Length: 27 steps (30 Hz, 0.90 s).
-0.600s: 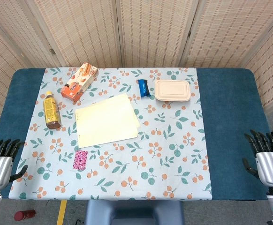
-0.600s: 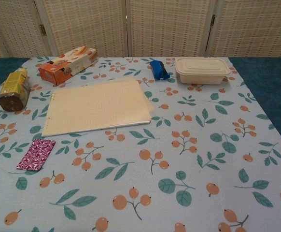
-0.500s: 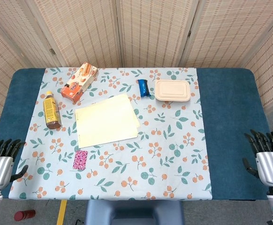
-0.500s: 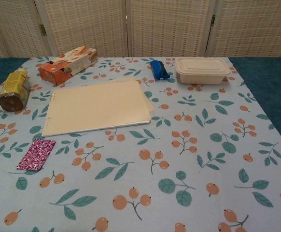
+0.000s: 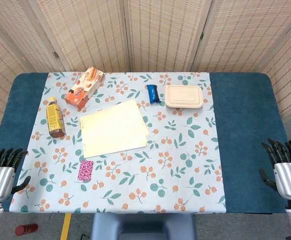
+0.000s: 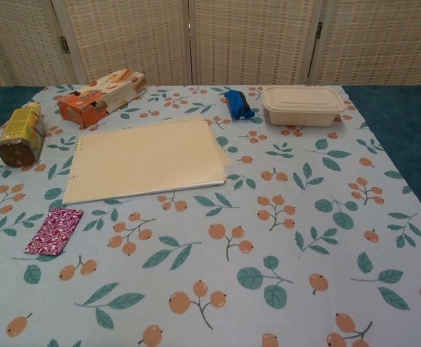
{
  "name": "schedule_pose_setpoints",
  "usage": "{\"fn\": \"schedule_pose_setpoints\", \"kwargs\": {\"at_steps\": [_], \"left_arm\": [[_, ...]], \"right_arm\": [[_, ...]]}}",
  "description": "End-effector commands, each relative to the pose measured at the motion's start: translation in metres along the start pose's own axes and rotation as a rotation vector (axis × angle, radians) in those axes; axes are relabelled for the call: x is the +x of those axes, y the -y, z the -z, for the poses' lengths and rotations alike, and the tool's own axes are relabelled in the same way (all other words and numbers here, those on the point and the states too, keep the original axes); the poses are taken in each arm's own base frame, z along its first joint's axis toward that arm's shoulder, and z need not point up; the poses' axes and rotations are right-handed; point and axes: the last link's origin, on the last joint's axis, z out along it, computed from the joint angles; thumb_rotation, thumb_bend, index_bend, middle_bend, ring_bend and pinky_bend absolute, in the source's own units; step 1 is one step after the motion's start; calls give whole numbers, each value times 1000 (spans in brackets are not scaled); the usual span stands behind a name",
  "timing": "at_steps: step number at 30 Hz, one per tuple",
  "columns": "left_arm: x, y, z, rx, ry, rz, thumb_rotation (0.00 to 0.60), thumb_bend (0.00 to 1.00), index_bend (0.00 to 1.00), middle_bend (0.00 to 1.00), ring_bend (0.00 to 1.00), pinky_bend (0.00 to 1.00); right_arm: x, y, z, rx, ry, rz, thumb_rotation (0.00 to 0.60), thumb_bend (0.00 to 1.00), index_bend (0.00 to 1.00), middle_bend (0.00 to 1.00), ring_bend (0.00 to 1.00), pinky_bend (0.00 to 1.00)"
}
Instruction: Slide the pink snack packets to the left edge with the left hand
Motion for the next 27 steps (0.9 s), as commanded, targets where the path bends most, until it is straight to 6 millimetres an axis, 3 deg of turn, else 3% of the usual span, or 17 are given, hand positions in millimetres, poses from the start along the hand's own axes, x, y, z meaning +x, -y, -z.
{"fn": "schedule_pose_setpoints", "kwargs": {"at_steps": [1, 8, 12, 15, 19, 23, 27], "left_arm": [[-1, 0, 0, -4, 1, 0, 600, 343, 191, 166, 113, 20], [-1, -6, -6, -42, 3, -7, 600, 344, 196, 170, 139, 79], [0, -15, -16, -113, -3, -12, 600, 351, 221, 244, 234, 332], [3, -26, -26, -185, -11, -28, 600, 353, 237, 358, 360, 501], [3, -44, -38, -284, 15, -64, 600, 359, 316, 678, 650, 757], [-2, -63, -49, -393, 83, -88, 600, 395, 332, 840, 774, 818], [-8, -79, -60, -483, 145, -123, 600, 495, 322, 916, 837, 871]], "right_arm": [[1, 0, 0, -1, -5, -1, 600, 394, 112, 90, 79, 0], [1, -2, -1, -3, -5, -3, 600, 394, 112, 90, 78, 0], [3, -2, -3, -3, -10, -3, 600, 394, 112, 90, 78, 0], [6, -2, -3, 2, -19, 2, 600, 394, 112, 90, 78, 0], [8, 0, -3, 7, -19, 6, 600, 394, 112, 90, 80, 0], [8, 0, -2, 3, -17, 2, 600, 394, 112, 90, 83, 0], [9, -1, 0, -1, -19, 2, 600, 394, 112, 90, 86, 0]]}}
